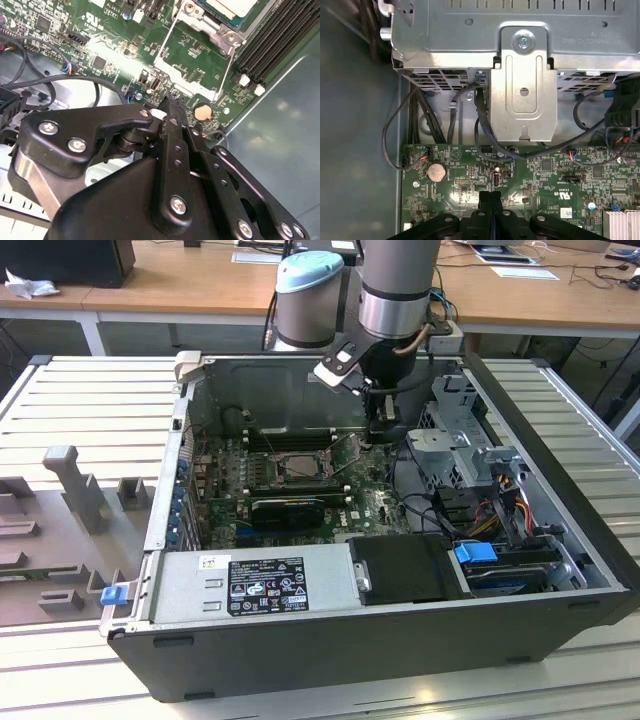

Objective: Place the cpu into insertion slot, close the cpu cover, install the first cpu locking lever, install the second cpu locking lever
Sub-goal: 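Close the cpu cover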

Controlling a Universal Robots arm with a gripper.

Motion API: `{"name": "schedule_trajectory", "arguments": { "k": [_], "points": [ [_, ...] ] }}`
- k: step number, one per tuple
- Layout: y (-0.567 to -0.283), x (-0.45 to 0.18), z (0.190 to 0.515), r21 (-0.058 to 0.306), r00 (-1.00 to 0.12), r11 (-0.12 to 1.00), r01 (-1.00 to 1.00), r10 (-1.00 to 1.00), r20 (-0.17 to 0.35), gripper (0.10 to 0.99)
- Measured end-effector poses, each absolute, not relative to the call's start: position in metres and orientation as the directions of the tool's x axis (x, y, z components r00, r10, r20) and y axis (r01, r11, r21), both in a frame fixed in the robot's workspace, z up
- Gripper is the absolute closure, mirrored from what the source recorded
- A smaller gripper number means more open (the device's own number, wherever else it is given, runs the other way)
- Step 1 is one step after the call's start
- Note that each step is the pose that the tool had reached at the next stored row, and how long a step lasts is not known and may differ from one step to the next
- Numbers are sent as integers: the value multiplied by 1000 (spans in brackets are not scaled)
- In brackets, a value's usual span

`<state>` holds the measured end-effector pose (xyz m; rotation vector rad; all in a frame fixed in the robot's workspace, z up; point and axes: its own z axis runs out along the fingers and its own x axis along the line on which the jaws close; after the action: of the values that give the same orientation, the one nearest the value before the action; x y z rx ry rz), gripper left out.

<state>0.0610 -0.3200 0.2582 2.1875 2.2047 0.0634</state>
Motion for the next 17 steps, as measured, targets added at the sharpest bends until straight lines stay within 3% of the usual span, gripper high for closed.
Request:
{"name": "schedule_trajectory", "arguments": {
  "k": [17],
  "points": [
    [-320,55,247,48,-13,12,999,1000,4,980]
  ]
}}
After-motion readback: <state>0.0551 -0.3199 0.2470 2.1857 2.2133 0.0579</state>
